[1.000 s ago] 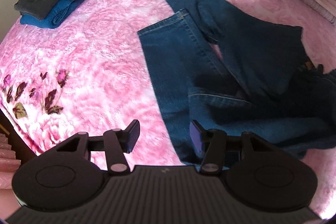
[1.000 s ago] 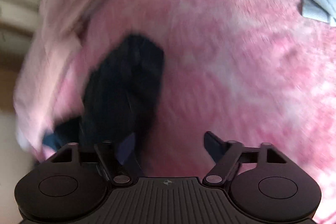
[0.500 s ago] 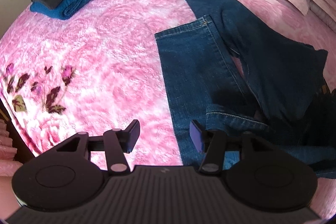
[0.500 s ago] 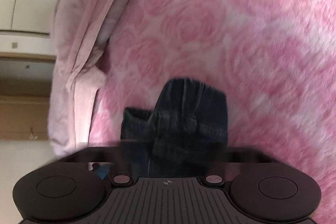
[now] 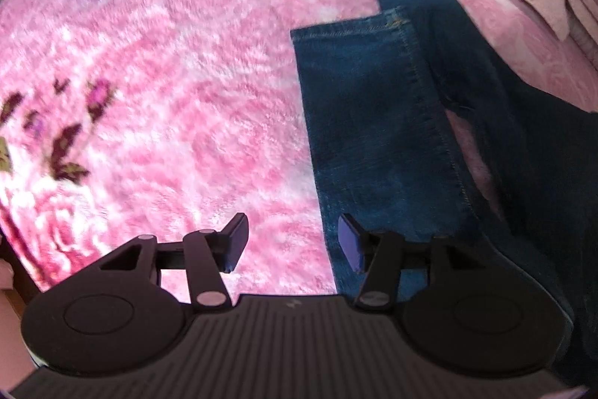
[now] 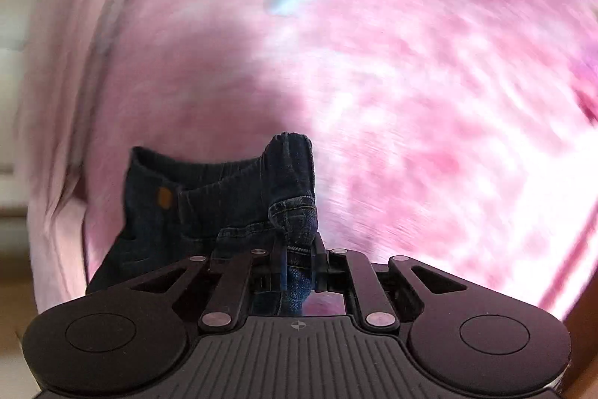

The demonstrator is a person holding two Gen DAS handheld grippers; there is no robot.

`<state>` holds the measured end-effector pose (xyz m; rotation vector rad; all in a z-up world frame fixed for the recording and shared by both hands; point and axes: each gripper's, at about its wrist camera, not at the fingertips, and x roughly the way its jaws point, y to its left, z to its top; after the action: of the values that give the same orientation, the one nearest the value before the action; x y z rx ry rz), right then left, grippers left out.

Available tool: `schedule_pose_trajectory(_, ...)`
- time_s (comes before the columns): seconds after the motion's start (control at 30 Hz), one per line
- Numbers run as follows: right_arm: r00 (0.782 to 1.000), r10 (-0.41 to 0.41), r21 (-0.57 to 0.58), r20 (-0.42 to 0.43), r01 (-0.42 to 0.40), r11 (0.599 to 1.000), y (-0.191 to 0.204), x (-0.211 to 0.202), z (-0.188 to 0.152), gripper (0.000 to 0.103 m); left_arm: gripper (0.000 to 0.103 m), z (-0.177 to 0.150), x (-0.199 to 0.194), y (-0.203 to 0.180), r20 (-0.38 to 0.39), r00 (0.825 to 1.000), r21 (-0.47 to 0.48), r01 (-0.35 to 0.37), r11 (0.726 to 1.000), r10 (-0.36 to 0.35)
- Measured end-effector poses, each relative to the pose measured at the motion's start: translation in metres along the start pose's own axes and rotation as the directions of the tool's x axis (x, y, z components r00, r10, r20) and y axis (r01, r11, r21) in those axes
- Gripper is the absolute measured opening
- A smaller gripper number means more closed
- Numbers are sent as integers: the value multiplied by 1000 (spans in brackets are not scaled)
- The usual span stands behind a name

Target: Fold clothes

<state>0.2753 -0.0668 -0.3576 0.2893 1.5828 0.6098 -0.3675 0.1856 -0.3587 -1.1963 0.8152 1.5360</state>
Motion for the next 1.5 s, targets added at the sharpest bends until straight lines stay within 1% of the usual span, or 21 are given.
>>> schedule_pose_trajectory(0.2,998,27,-22,62,-26,999,5,-11,-16,9,50,14,39,8,13,999,-31,40,999,-39)
schedule_pose_trajectory(0.23,997,35,-19,66,-34,999,5,-13,-18,9,52,17,43,9,21,999,-37,48,998,-47)
schedule_pose_trajectory(0.3,996,47,-23,79,-45,999,6,-17,-21,9,64,23,49,10,41,997,-54,73,996,-71)
schedule_pose_trajectory(0.37,995,53,-26,90,-51,998,7,-18,-24,9,66,28,53,9,59,995,-64,88,994,-84)
schedule_pose_trajectory(0.43,994,51,-17,95,-50,999,8,-16,-29,9,62,32,55,5,73,993,-59,94,994,-90)
schedule_pose_trajectory(0.5,994,51,-14,98,-50,999,9,-15,-33,9,34,38,57,4,75,991,-48,116,992,-112)
schedule_pose_trajectory(0.57,993,52,-19,105,-50,999,11,-17,-38,9,27,44,60,6,57,986,-59,158,986,-154)
schedule_pose_trajectory(0.63,992,52,-18,112,-50,999,14,-18,-42,9,29,50,63,8,40,980,-70,199,977,-196)
schedule_pose_trajectory(0.7,991,46,-6,122,-46,999,16,-19,-45,9,41,55,66,13,28,969,-100,247,964,-246)
schedule_pose_trajectory(0.77,991,33,14,128,-36,999,17,-17,-46,9,44,57,68,22,35,951,-166,309,936,-308)
schedule_pose_trajectory(0.83,991,23,21,130,-26,999,19,-13,-46,10,23,60,71,24,34,945,-173,325,930,-324)
schedule_pose_trajectory(0.87,991,24,12,133,-26,1000,21,-13,-47,10,2,62,71,26,29,941,-175,337,925,-338)
schedule_pose_trajectory(0.97,987,52,-6,154,-52,999,34,-17,-47,9,1,71,69,31,16,920,-182,387,904,-391)
schedule_pose_trajectory(1.03,979,111,9,169,-114,993,52,-22,-39,9,1,89,58,25,37,910,-143,413,899,-412)
schedule_pose_trajectory(1.13,961,199,16,192,-206,978,83,-30,-25,9,1,133,30,4,109,895,-46,440,897,-433)
schedule_pose_trajectory(1.2,944,261,-44,203,-257,965,124,-32,-13,8,1,169,5,-9,181,878,5,450,893,-443)
schedule_pose_trajectory(1.27,901,367,-120,231,-348,930,165,-48,-7,8,1,206,-32,-19,284,847,46,456,889,-450)
schedule_pose_trajectory(1.33,837,484,-206,255,-442,873,205,-68,-4,8,1,237,-70,-21,387,803,71,465,882,-454)
schedule_pose_trajectory(1.37,796,544,-251,266,-488,836,221,-80,-5,8,1,246,-90,-16,432,778,77,472,878,-456)
schedule_pose_trajectory(1.43,685,667,-343,292,-576,742,241,-114,-12,8,1,260,-129,1,517,724,83,489,868,-457)
schedule_pose_trajectory(1.5,554,769,-414,318,-649,638,240,-147,-23,8,2,265,-162,22,584,671,91,505,858,-457)
